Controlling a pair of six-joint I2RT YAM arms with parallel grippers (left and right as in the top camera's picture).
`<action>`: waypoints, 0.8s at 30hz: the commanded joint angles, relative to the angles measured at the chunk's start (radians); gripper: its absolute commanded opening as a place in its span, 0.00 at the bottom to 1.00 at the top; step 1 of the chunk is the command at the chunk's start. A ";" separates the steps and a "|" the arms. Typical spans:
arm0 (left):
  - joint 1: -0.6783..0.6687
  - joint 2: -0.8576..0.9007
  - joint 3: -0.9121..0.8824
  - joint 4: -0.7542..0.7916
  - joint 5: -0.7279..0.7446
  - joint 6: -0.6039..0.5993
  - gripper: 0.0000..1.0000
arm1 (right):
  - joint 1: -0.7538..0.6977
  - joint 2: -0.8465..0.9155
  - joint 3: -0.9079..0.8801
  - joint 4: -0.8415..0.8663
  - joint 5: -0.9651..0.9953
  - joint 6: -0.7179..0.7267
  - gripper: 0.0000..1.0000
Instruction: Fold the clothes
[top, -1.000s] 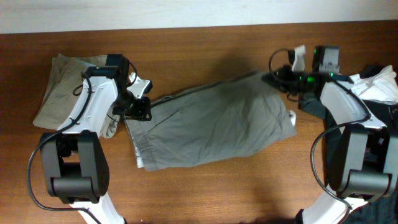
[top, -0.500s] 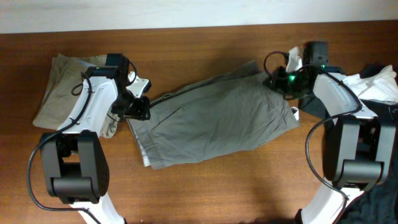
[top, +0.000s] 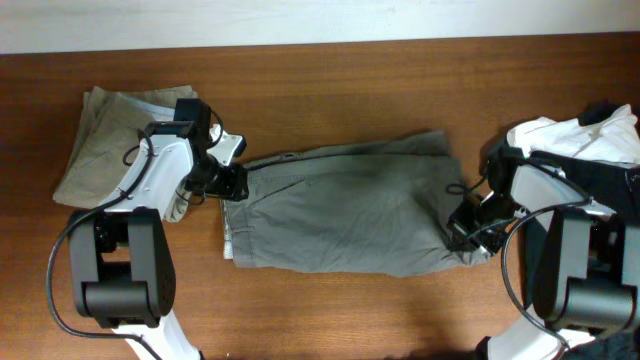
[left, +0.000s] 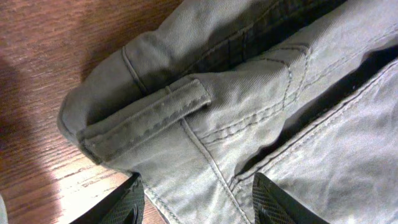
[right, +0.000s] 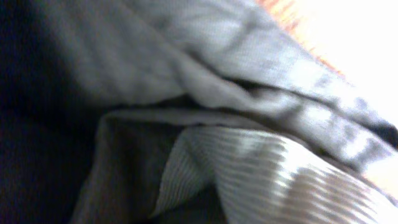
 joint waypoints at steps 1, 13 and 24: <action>0.016 -0.019 -0.006 -0.011 0.011 -0.074 0.56 | 0.001 -0.211 0.011 0.100 -0.115 -0.270 0.12; 0.169 -0.019 -0.196 -0.066 0.240 -0.134 0.76 | 0.153 -0.201 0.023 0.178 -0.204 -0.299 0.34; 0.068 -0.019 -0.438 0.282 0.454 -0.250 0.28 | 0.256 0.041 0.023 0.241 -0.168 -0.205 0.17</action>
